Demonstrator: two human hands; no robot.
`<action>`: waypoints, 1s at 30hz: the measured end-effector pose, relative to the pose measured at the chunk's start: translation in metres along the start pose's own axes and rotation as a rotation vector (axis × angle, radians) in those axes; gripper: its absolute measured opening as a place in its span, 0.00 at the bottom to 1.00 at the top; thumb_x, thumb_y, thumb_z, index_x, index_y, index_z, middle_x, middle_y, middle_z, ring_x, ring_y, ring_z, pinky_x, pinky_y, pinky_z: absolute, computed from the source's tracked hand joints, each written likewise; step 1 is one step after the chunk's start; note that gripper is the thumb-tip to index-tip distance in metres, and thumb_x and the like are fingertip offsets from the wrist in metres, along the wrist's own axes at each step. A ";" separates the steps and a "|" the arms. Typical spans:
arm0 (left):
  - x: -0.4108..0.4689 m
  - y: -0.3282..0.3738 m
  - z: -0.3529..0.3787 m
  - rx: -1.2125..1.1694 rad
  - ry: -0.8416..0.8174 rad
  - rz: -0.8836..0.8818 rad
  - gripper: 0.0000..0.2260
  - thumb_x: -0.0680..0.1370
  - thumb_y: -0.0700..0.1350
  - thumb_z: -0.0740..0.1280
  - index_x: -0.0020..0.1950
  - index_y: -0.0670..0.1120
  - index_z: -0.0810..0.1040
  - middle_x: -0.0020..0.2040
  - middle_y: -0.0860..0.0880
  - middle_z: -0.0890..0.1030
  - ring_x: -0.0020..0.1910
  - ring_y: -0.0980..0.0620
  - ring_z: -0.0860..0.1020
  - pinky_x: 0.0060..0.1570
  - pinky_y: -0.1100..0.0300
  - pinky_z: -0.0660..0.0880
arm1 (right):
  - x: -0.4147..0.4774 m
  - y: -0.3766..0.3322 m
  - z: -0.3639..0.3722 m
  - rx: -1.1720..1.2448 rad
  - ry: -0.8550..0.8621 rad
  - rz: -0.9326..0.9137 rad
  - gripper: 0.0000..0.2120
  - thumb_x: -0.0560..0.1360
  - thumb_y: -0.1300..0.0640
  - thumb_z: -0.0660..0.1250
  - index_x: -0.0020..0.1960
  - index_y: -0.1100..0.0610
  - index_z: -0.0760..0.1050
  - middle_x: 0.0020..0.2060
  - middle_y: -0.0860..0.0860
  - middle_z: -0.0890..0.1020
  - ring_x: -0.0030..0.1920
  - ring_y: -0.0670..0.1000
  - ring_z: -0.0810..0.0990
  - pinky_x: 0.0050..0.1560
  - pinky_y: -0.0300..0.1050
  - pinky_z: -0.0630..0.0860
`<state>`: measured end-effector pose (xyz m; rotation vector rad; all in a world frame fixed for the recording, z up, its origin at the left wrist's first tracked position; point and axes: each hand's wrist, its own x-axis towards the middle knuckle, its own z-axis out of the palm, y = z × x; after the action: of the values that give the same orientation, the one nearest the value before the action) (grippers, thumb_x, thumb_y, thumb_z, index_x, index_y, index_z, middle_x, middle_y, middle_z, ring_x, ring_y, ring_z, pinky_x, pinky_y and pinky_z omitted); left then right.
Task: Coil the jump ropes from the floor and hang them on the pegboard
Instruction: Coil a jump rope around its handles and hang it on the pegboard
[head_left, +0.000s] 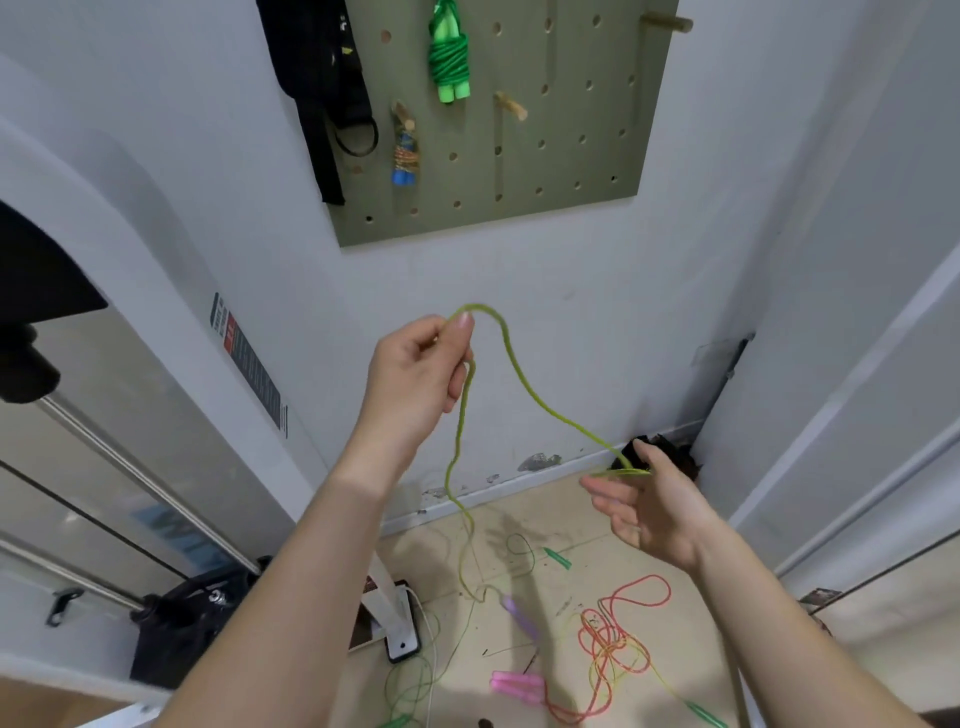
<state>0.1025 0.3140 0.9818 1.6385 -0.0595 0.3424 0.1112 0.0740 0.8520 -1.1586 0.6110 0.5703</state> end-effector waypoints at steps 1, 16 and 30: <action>0.002 0.007 0.002 0.024 -0.003 0.045 0.17 0.81 0.46 0.62 0.35 0.38 0.71 0.23 0.48 0.68 0.22 0.54 0.64 0.23 0.65 0.62 | -0.003 0.000 0.002 -0.110 0.030 0.003 0.24 0.79 0.41 0.58 0.59 0.62 0.72 0.49 0.56 0.85 0.33 0.50 0.81 0.30 0.38 0.70; 0.018 0.055 0.014 -0.144 -0.052 0.265 0.14 0.83 0.47 0.56 0.39 0.45 0.69 0.28 0.48 0.72 0.27 0.52 0.70 0.27 0.62 0.67 | -0.002 0.027 0.083 -1.024 -0.291 -0.665 0.09 0.78 0.58 0.65 0.41 0.58 0.80 0.40 0.55 0.83 0.41 0.46 0.78 0.56 0.51 0.75; -0.079 -0.095 0.011 -0.058 -0.593 -0.375 0.17 0.73 0.60 0.65 0.45 0.47 0.79 0.41 0.47 0.83 0.44 0.49 0.79 0.54 0.51 0.72 | -0.056 -0.052 0.129 -0.289 -0.205 -0.688 0.13 0.82 0.56 0.60 0.40 0.61 0.73 0.29 0.56 0.82 0.27 0.50 0.82 0.27 0.39 0.77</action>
<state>0.0527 0.2996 0.8694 1.6059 -0.2031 -0.4332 0.1270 0.1754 0.9612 -1.4614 -0.0682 0.1776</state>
